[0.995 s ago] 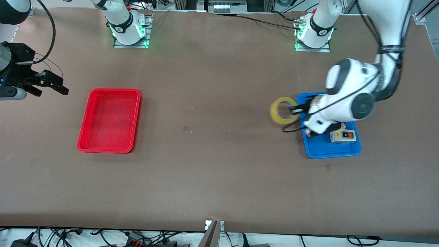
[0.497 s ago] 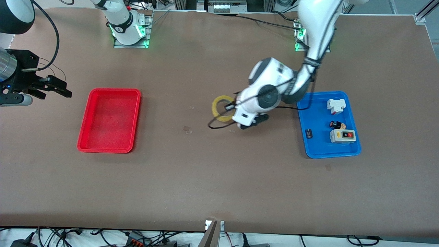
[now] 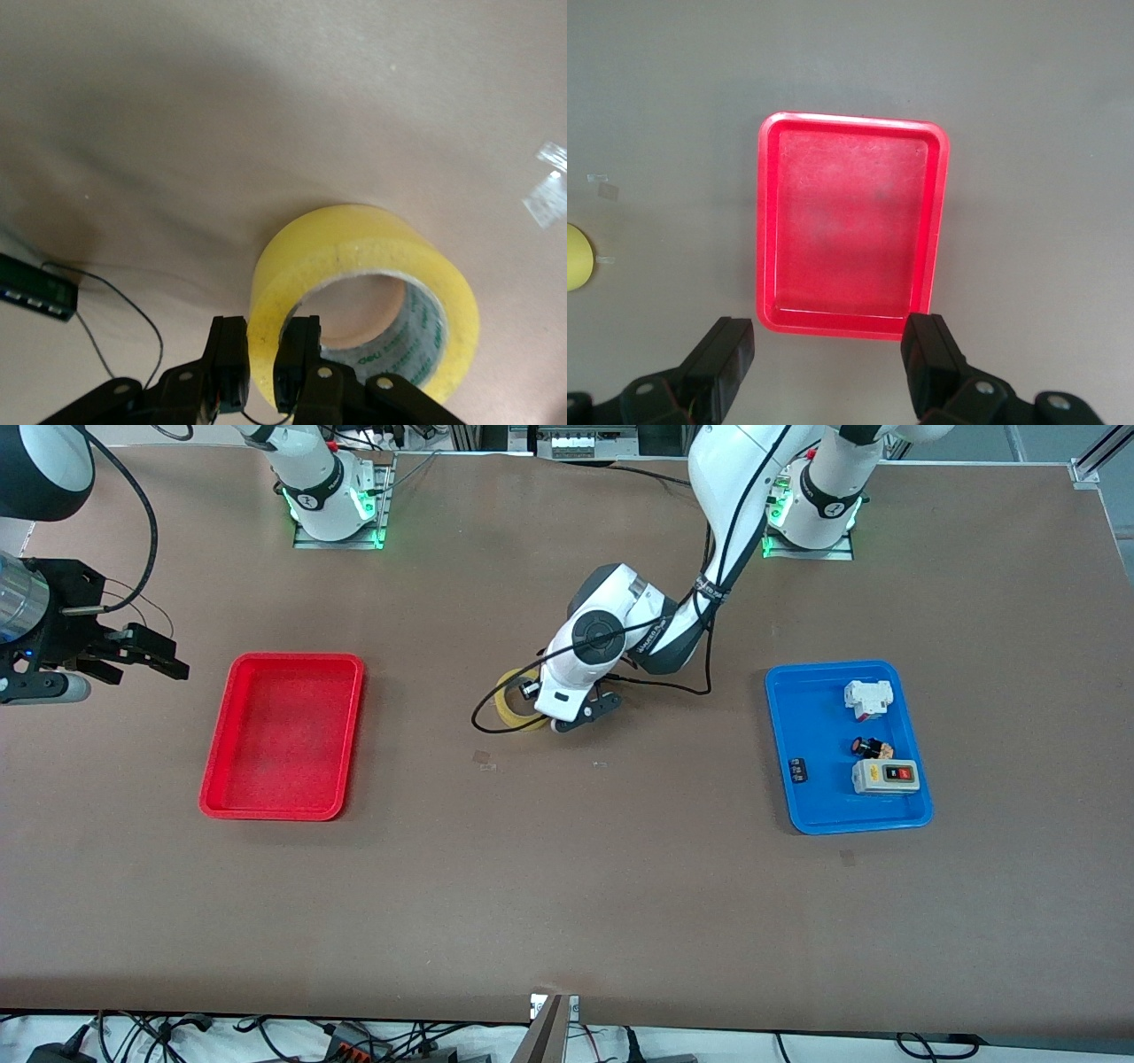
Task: Place and move tape with both arms
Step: 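Set the tape on the table center while the right gripper reaches over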
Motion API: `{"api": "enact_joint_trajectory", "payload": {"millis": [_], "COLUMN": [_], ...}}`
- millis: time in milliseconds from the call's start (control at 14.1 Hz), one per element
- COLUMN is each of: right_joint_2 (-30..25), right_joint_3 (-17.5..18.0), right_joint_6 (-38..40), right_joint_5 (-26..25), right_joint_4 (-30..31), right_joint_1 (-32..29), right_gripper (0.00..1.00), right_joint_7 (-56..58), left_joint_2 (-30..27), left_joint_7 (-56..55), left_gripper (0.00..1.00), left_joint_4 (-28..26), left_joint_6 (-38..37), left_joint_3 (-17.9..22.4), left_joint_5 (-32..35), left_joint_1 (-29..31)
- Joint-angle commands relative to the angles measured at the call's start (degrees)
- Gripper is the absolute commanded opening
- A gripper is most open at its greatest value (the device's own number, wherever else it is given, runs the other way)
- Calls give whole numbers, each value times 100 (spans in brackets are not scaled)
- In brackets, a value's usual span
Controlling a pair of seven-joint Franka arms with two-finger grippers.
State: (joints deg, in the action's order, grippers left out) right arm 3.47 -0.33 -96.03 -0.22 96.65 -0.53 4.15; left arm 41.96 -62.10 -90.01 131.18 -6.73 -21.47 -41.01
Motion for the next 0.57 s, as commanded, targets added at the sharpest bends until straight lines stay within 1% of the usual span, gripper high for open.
{"api": "enact_joint_trajectory", "payload": {"millis": [0, 71, 142, 213, 355, 497], "right_joint_2": [171, 250, 407, 539, 733, 1057], "right_joint_3": [16, 16, 24, 25, 42, 51], "right_joint_6": [67, 23, 14, -3, -178, -258], "right_joint_5": [83, 83, 118, 162, 197, 206], "right_joint_4": [-112, -112, -112, -112, -103, -112], "right_joint_1": [149, 185, 194, 316, 570, 965], "right_gripper": [100, 100, 100, 100, 100, 100], "right_joint_7": [113, 104, 104, 104, 95, 17], "left_joint_2": [-12, -178, -397, -739, -1346, -1778], "left_joint_7": [-39, -48, -48, -39, 5, 57], "left_gripper": [100, 100, 100, 100, 100, 100], "left_joint_4": [177, 168, 168, 177, 168, 160], "left_joint_6": [-84, -188, -459, -1001, -2004, -2796], "left_joint_3": [101, 145, 207, 338, 462, 462], "left_joint_5": [-33, -33, -33, -15, 317, 564], "left_joint_1": [40, 84, 154, 320, 662, 1250]}}
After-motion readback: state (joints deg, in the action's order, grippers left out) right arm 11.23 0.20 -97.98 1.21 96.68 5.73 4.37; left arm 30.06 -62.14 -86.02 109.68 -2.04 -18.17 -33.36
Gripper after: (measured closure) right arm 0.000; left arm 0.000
